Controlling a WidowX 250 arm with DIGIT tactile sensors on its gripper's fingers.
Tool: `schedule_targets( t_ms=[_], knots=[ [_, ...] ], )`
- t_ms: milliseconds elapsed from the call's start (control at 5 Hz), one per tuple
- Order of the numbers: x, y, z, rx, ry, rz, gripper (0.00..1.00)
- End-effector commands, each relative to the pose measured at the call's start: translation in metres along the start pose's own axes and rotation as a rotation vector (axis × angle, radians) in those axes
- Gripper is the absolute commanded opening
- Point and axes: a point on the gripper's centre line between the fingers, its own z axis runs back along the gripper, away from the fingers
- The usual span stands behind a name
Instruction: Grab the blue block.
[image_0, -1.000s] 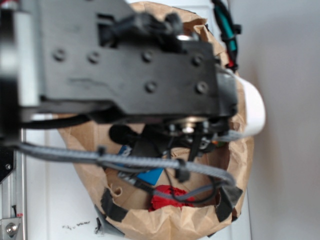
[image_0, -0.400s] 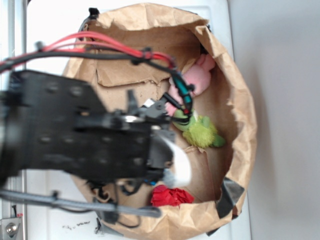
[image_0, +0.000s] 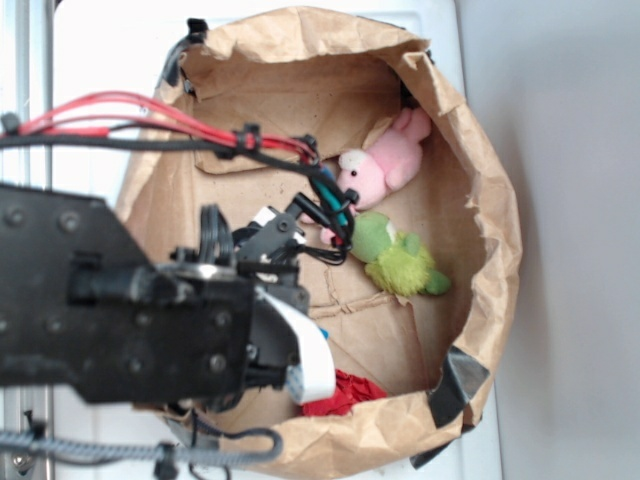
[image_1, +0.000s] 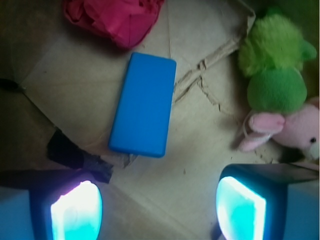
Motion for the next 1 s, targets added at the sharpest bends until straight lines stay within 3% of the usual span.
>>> schedule_targets(
  t_ms=[0, 600, 800],
  knots=[
    [0.015, -0.015, 0.001, 0.050, -0.002, -0.033, 1.00],
    [0.015, -0.015, 0.001, 0.050, -0.002, -0.033, 1.00],
    [0.012, 0.003, -0.014, 0.048, -0.049, -0.017, 1.00]
  ],
)
